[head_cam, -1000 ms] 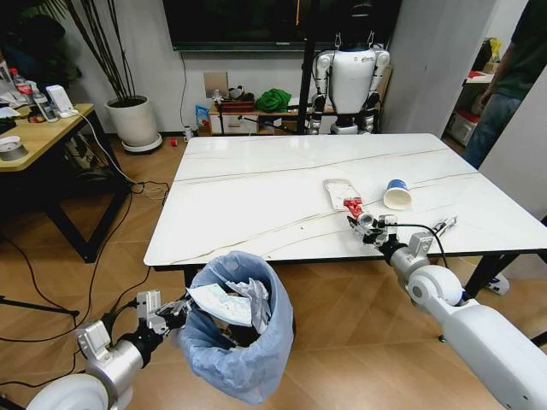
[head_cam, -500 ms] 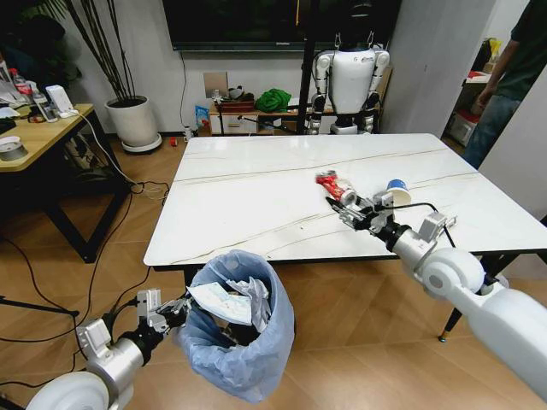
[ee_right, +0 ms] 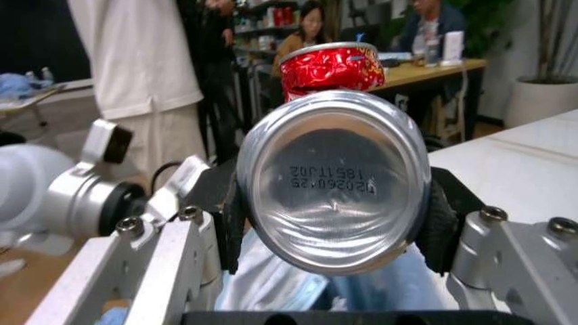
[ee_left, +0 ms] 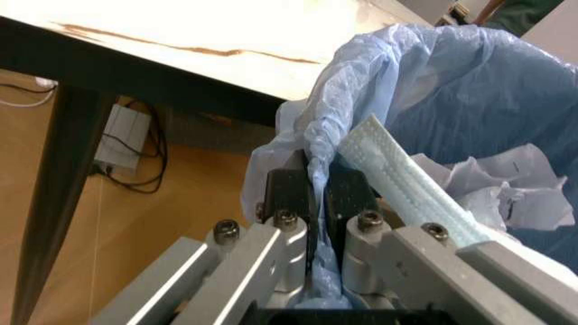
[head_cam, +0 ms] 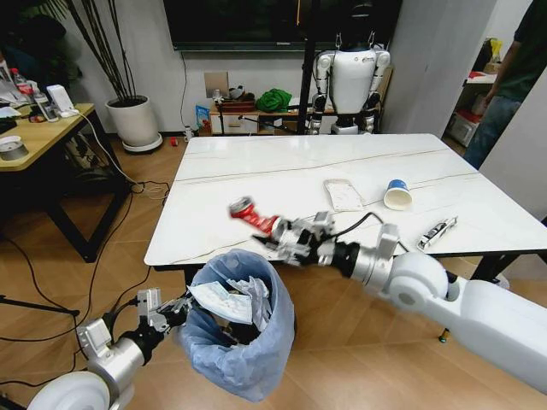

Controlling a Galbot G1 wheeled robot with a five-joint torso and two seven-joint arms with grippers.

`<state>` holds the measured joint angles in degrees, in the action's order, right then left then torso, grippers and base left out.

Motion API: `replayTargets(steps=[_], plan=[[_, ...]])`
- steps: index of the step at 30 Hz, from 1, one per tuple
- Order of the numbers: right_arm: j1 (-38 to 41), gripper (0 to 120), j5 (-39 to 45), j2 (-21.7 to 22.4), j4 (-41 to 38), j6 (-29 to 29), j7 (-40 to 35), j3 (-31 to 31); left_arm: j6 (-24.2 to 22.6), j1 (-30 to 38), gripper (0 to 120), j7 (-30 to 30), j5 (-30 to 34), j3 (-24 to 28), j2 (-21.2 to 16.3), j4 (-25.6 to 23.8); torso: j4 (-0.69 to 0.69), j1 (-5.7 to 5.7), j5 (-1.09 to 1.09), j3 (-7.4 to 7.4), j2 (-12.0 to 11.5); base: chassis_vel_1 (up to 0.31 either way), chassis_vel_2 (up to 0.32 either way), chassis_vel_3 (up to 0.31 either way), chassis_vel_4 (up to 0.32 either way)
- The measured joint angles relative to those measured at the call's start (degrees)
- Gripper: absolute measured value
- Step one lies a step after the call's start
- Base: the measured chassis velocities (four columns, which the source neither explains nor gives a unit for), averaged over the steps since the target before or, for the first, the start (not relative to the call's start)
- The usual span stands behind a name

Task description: Pick up the trash bin and place the trash from the table into it.

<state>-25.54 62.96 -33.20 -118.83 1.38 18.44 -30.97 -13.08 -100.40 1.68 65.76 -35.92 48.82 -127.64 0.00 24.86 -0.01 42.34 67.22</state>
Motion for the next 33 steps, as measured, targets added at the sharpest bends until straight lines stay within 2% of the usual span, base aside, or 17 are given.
replayTargets(steps=[4, 10, 25, 29, 32, 33], plan=[[0.4, 50, -2.0, 1.3, -1.4, -0.3, 1.7, -2.5, 0.0, 0.3, 0, 0.0, 0.0, 0.1, 0.1, 0.2, -0.02, 0.00, 0.00, 0.00, 0.0, 0.000, 0.000, 0.000, 0.000], [0.6, 50, -4.9, 0.9, -1.4, -0.4, 3.0, -3.8, 0.0, 0.8, 0, 0.0, 0.0, 0.3, 0.5, 0.3, 0.00, 0.00, 0.00, 0.00, 0.0, 0.000, 0.000, 0.000, 0.000], [-0.3, 50, -7.5, 0.2, 0.1, 0.8, 3.3, -3.6, -0.1, 1.0, 0, 0.3, 0.9, 0.3, 0.4, 0.0, 0.00, 0.01, 0.00, 0.00, 0.0, 0.000, 0.000, 0.000, 0.000], [-0.2, 61, -7.5, 0.4, 0.3, 1.0, 3.7, -3.6, -0.2, 1.0, 0, 0.4, 1.1, 0.3, 0.2, 0.0, -0.01, 0.01, 0.00, -0.01, 0.0, 0.000, 0.000, 0.000, 0.000], [-0.4, 75, -7.5, 0.3, 0.2, 1.0, 3.7, -3.7, -0.2, 1.4, 0, 0.4, 1.4, 0.3, -0.1, 0.0, -0.01, 0.01, 0.00, -0.01, 0.0, 0.000, 0.000, 0.000, 0.000], [-0.5, 77, -7.5, 0.2, 0.2, 1.0, 3.7, -3.7, -0.3, 1.5, 0, 0.4, 1.4, 0.4, -0.1, 0.0, -0.01, 0.01, 0.00, -0.01, 0.0, 0.000, 0.000, 0.000, 0.000]])
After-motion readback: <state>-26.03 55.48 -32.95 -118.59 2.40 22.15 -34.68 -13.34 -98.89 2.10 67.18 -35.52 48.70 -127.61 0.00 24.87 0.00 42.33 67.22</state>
